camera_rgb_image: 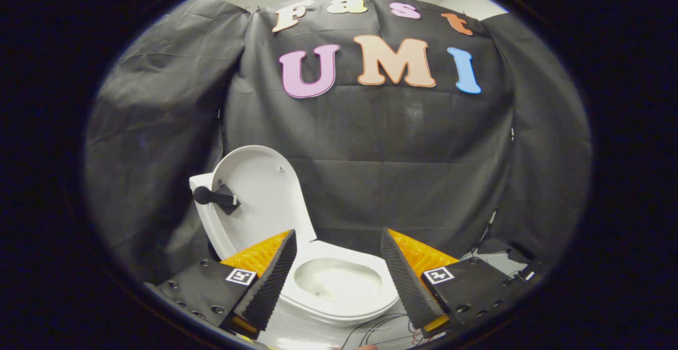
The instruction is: Open the toilet lid.
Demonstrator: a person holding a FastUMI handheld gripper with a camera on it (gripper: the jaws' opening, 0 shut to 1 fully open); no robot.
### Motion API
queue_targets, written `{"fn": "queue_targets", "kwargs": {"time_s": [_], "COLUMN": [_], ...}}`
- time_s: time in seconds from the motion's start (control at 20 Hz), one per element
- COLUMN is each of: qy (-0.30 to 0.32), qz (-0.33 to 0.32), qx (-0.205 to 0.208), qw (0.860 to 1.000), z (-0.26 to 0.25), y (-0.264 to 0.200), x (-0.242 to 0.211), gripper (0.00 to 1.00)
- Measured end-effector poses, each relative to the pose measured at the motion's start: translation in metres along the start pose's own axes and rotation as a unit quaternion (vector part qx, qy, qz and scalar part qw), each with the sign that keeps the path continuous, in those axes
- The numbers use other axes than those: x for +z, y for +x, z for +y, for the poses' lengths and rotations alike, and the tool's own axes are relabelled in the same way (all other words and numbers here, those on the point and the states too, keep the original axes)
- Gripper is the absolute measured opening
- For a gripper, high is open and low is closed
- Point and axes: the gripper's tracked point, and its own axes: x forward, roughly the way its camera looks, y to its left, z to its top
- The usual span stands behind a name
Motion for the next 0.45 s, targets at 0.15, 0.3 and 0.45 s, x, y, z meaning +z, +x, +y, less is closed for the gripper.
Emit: {"fn": "queue_targets", "kwargs": {"time_s": [0.15,0.3,0.45], "qy": [0.007,0.013,0.009], "qz": [-0.025,-0.034,-0.031], "qx": [-0.002,-0.008,-0.012], "qw": [1.0,0.999,0.999], "z": [-0.003,-0.01,-0.02], "y": [-0.003,-0.001,-0.001], "x": [0.013,0.016,0.015], "gripper": [0.99,0.99,0.99]}}
